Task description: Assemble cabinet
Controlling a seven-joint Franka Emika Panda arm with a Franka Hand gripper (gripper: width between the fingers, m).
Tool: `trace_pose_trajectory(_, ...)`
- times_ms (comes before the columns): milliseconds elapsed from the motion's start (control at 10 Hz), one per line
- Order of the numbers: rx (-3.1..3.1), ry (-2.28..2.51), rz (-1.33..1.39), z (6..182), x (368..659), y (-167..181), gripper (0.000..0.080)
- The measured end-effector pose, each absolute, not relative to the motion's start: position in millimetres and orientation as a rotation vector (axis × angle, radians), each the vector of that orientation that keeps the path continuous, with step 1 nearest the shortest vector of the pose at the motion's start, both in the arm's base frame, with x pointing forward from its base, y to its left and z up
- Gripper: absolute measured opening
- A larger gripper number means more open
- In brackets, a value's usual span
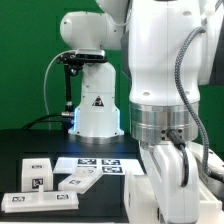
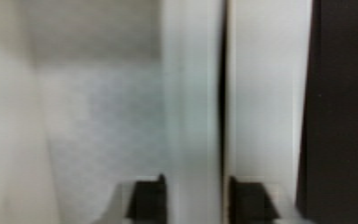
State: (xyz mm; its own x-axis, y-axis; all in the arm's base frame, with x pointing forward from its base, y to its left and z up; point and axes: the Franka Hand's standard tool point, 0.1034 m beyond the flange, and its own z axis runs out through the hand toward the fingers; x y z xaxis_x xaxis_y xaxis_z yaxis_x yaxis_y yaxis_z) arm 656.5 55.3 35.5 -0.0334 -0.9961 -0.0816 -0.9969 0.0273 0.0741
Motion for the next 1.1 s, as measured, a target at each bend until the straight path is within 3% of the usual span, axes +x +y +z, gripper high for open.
trace_pose_trajectory(100, -2.179, 2.247, 0.173, 35.4, 656, 55, 0.0324)
trace_pose_trajectory(200, -2.179, 2.247, 0.173, 35.3, 656, 55, 0.0458)
trace_pose_trajectory(300, -2.18, 2.247, 0.173, 35.2, 656, 55, 0.0458)
trace_pose_trajectory(400, -2.181, 2.245, 0.173, 35.5, 656, 55, 0.0603)
trace_pose_trajectory(700, -2.252, 2.128, 0.186, 72.2, 654, 49, 0.0647)
trace_pose_trajectory(1100, -2.258, 2.14, 0.223, 70.7, 652, 43, 0.0649)
